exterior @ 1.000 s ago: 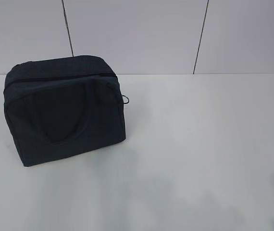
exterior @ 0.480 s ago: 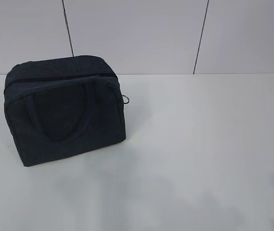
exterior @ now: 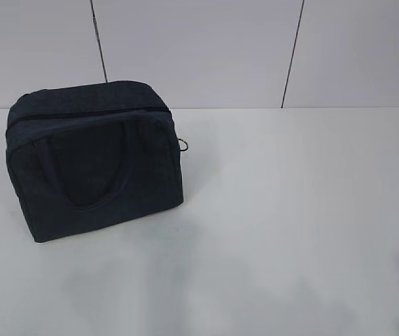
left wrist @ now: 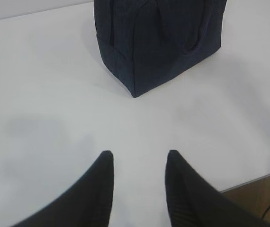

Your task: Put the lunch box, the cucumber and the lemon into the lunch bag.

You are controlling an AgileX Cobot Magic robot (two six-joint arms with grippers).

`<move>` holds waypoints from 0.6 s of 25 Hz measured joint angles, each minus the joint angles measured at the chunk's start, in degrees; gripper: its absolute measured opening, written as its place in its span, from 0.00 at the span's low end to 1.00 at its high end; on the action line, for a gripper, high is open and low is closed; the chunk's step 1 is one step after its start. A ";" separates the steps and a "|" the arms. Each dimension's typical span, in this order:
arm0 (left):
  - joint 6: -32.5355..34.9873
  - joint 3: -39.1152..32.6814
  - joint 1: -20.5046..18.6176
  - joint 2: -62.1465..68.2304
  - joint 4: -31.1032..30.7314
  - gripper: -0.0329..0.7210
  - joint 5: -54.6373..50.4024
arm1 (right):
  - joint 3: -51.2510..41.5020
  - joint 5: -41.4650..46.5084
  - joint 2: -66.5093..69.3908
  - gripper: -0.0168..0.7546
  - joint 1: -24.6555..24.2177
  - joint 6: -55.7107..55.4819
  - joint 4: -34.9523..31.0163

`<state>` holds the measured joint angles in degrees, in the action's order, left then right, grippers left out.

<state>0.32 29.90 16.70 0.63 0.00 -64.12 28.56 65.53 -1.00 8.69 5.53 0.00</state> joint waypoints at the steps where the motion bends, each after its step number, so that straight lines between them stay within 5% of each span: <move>1: 0.00 0.02 0.00 0.00 0.00 0.40 0.00 | 0.00 0.00 0.00 0.59 0.00 0.00 -0.39; 5: -0.91 0.02 -1.55 0.00 -0.62 0.40 0.09 | 0.00 0.10 0.00 0.59 0.00 0.00 0.00; 12: -1.66 0.02 -13.49 0.00 -1.28 0.40 0.09 | 0.00 0.10 0.00 0.59 0.00 0.00 -0.39; 15: -1.66 0.02 -14.86 0.00 -1.31 0.40 0.09 | 0.00 0.10 0.00 0.59 0.00 0.00 0.00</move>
<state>-1.34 29.92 1.85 0.63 -1.31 -64.03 28.56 65.63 -1.00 8.69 5.53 0.00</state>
